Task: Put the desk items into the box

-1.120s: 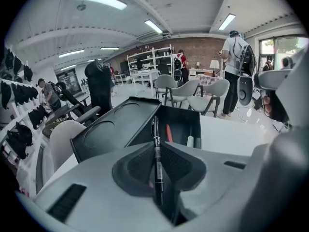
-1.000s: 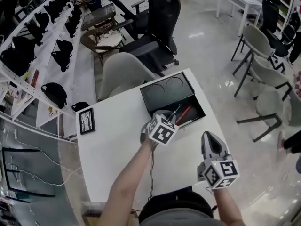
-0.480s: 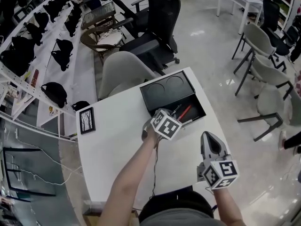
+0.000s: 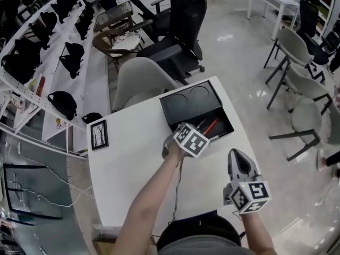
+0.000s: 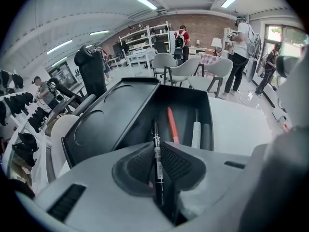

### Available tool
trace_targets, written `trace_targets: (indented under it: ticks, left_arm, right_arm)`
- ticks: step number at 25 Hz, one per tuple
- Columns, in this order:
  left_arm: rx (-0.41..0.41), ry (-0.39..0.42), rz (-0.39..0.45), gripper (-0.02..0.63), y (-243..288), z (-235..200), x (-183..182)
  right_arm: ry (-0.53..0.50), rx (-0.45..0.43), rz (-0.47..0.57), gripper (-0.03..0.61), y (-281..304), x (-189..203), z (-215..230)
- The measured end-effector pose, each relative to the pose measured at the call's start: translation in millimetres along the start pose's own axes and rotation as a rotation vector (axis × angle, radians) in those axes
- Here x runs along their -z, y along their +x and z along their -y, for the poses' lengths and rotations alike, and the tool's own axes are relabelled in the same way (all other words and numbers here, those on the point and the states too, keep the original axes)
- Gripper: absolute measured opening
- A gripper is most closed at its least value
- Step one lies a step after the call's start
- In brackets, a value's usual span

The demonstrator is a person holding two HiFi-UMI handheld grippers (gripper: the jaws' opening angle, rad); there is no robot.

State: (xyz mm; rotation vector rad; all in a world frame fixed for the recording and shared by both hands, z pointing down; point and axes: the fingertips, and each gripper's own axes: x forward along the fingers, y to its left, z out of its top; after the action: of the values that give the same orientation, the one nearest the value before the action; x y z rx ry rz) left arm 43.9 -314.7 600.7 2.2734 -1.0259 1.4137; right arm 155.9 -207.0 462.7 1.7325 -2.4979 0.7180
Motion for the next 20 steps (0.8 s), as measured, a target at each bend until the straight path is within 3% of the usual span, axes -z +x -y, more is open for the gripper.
trace_targets:
  ticks: [13,20]
  left_arm:
    - [-0.002,0.013,-0.03,0.065,2.9,1.9,2.3]
    - [0.002,-0.064,0.039,0.067,-5.7,-3.5,-2.5]
  right_arm:
    - [0.007,-0.004,0.0,0.003,0.7,0.9,-0.5]
    - [0.002,-0.009,-0.007,0.003,1.6,1.5,0.8]
